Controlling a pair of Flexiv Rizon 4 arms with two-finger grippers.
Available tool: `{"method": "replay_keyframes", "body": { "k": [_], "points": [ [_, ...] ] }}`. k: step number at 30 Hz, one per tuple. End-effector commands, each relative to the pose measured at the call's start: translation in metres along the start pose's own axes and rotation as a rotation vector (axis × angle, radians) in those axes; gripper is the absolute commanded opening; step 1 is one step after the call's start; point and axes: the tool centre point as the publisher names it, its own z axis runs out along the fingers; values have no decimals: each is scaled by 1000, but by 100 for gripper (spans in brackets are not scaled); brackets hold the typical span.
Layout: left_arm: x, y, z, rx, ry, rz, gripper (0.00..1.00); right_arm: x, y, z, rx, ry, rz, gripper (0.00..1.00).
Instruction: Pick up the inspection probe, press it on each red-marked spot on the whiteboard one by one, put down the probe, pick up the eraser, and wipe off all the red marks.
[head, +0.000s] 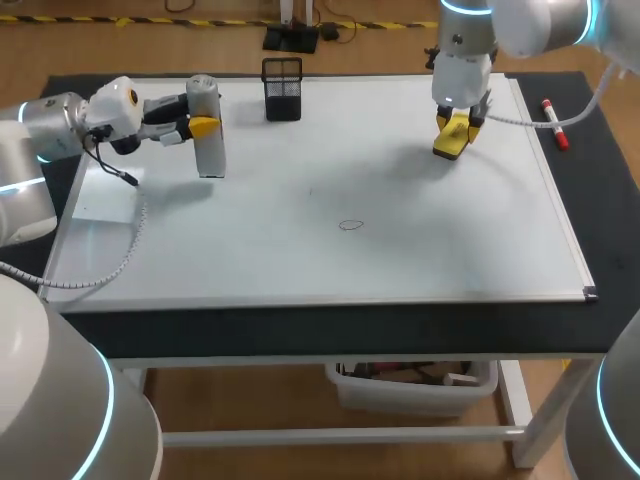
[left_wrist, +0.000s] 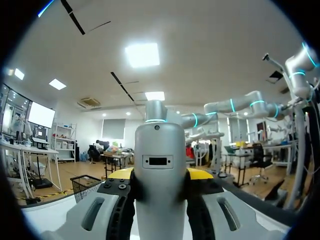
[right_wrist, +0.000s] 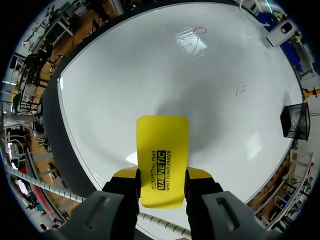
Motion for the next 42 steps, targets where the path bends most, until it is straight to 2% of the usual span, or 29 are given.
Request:
{"method": "replay_keyframes", "body": {
  "k": [1,8,25,33,42],
  "points": [
    [-1,-1,-1,1,4,-1,0,-3,3,-2,9,13,-15,0],
    [-1,-1,-1,1,4,-1,0,-19,22,-5,34,21,-73,0],
    [-1,-1,-1,1,4,-1,0,-68,125,-13,81,-7,-299,0],
    [-1,-1,-1,1,4,-1,0,-88,171,-12,68,-33,-383,0],
    [-1,-1,-1,1,4,-1,0,-102,210,-7,41,-57,-440,0]
  ]
}}
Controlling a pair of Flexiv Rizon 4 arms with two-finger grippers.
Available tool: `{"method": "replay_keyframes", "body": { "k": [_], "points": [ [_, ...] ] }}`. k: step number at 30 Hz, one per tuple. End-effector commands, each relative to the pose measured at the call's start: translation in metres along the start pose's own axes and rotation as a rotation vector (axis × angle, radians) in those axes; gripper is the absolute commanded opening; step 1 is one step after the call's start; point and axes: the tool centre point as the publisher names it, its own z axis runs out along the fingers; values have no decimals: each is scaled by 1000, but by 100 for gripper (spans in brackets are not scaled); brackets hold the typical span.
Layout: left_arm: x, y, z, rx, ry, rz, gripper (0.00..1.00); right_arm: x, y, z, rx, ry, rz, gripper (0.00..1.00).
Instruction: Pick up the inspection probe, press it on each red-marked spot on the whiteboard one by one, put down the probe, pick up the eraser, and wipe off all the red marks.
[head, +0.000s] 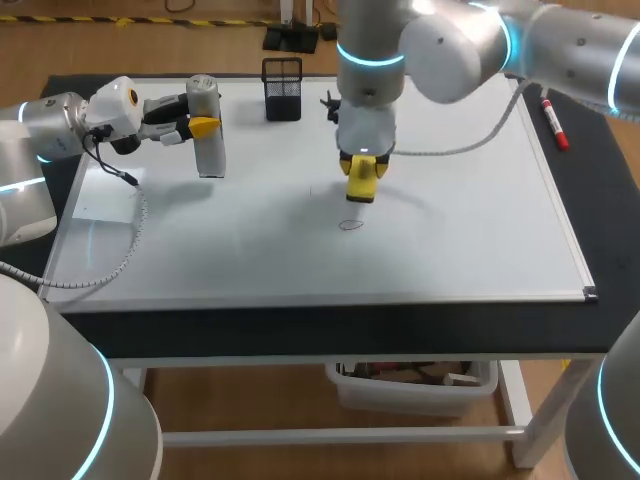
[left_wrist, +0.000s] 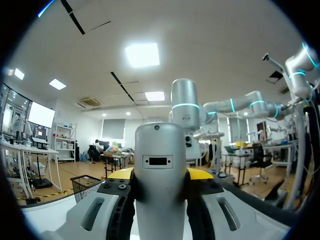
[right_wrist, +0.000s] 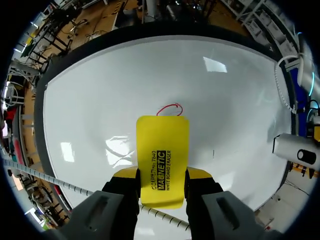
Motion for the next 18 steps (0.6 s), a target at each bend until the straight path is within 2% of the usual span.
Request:
{"method": "replay_keyframes", "body": {
  "k": [1,8,18],
  "points": [
    [-1,-1,0,1,4,-1,0,-10,12,4,-1,-3,-14,0],
    [-1,-1,0,1,4,-1,0,-20,34,12,-25,-7,-40,0],
    [-1,-1,0,1,4,-1,0,-26,50,21,-43,-7,-67,0]
  ]
}}
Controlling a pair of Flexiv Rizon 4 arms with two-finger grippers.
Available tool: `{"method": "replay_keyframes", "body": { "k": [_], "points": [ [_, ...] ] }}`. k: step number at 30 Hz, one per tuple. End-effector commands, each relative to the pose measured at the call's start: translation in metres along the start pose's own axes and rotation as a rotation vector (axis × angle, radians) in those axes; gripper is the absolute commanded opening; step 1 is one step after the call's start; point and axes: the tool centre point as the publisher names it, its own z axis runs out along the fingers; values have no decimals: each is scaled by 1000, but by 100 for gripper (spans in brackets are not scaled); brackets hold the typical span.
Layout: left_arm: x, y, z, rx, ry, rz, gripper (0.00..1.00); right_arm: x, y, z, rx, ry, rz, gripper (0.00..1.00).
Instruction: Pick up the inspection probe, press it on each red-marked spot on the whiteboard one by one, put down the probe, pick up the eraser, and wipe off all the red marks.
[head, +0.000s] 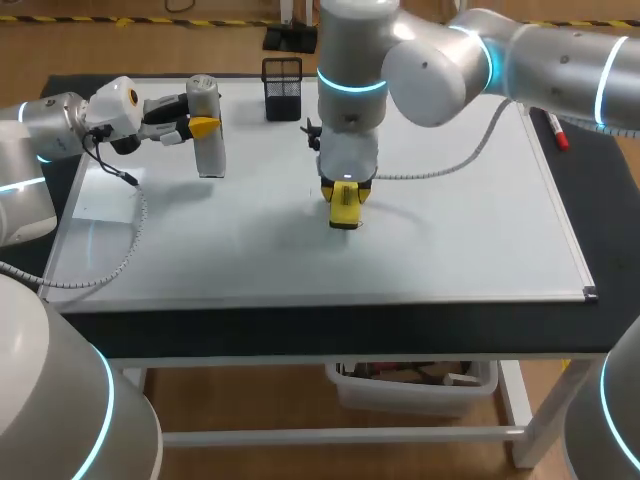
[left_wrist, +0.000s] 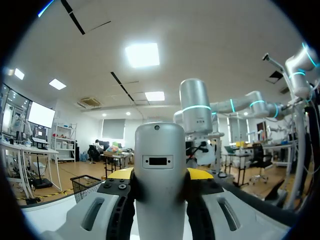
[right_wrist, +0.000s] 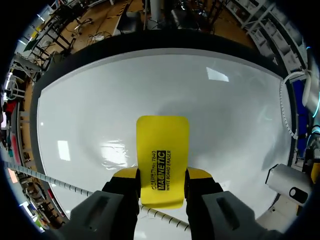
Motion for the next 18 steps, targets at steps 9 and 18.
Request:
{"method": "replay_keyframes", "body": {
  "k": [9,18],
  "points": [
    [-1,-1,0,1,4,-1,0,-8,11,7,-8,20,-21,0],
    [-1,-1,0,1,4,-1,0,-12,15,17,-14,35,-35,0]
  ]
}}
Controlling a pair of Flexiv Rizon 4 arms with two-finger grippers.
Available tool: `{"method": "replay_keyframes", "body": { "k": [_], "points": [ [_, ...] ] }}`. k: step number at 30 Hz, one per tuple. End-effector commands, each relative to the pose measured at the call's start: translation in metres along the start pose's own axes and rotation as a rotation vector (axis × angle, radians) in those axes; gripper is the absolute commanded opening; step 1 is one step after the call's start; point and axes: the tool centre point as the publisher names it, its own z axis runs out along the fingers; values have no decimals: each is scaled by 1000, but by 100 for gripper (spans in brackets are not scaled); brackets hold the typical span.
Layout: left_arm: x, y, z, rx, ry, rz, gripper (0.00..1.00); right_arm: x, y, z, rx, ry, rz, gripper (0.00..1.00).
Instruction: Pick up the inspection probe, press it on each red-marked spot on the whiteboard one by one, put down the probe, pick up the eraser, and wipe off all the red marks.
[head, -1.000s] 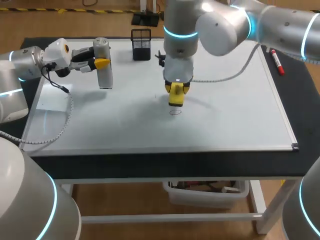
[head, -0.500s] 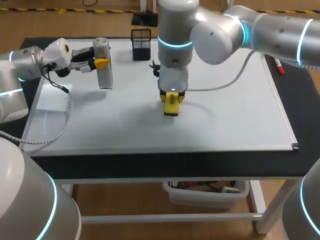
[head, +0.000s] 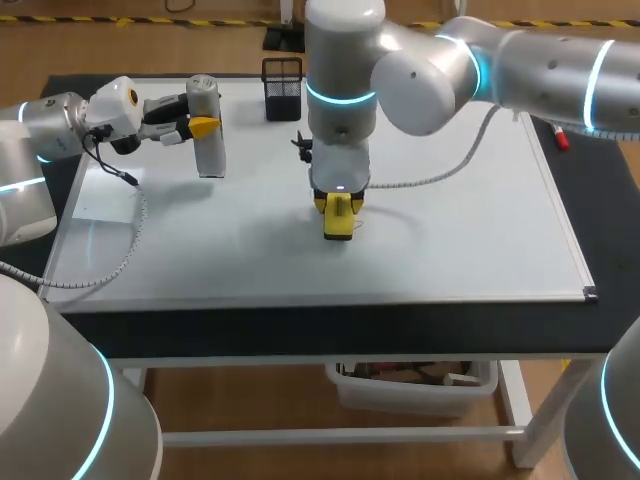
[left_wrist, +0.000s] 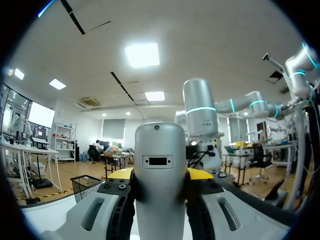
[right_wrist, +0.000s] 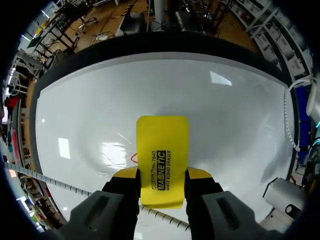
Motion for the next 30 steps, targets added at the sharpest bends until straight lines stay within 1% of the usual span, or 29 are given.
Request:
{"method": "replay_keyframes", "body": {
  "k": [1,18,22,30],
  "points": [
    [-1,-1,0,1,4,-1,0,-3,-1,7,-4,17,5,0],
    [-1,-1,0,1,4,-1,0,5,-5,20,-18,27,19,0],
    [-1,-1,0,1,4,-1,0,11,-4,23,-22,31,39,0],
    [-1,-1,0,1,4,-1,0,31,-3,23,-20,43,94,0]
  ]
}}
